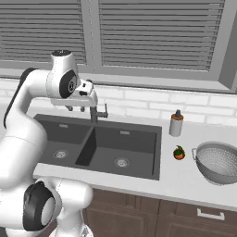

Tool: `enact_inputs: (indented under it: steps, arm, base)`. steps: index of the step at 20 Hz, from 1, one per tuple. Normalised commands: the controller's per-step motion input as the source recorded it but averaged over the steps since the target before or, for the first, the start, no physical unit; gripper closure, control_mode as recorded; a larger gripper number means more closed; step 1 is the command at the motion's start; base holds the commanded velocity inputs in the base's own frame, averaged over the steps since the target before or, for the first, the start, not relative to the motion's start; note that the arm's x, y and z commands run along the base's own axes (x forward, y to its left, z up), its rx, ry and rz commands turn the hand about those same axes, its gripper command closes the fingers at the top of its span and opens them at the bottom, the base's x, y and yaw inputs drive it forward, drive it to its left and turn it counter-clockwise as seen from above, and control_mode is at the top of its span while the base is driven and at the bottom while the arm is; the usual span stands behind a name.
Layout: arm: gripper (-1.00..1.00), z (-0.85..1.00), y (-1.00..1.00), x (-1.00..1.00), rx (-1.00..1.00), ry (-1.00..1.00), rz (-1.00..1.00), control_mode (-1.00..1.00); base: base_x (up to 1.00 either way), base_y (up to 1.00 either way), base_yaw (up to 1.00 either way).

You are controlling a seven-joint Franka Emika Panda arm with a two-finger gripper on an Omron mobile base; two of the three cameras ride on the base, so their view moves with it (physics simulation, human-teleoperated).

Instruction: Put the colander in the sink, put the orange in the colander, and turn on the sink faucet and pour water over the colander.

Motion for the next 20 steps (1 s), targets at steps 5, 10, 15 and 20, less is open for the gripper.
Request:
enact_inputs:
  steps: [5, 10, 15, 20]
  arm:
    - [-1.00, -0.02, -0.40, -0.29, 0.00, -0.20, 0.00, -1.00]
    - [-1.00, -0.06, -1.00, -0.42, 0.01, -0.12, 0.00, -1.00]
    - [-1.00, -0.06, -1.00, -0.16, 0.02, 0.00, 0.00, -1.00]
    - [-1.00, -0.08, -1.00, 0.00, 0.03, 0.06, 0.00, -1.00]
  base:
    - [0.00, 0.00, 0.00]
    - [0.00, 0.00, 0.00]
    - [0.00, 0.00, 0.00]
    - [0.00, 0.00, 0.00]
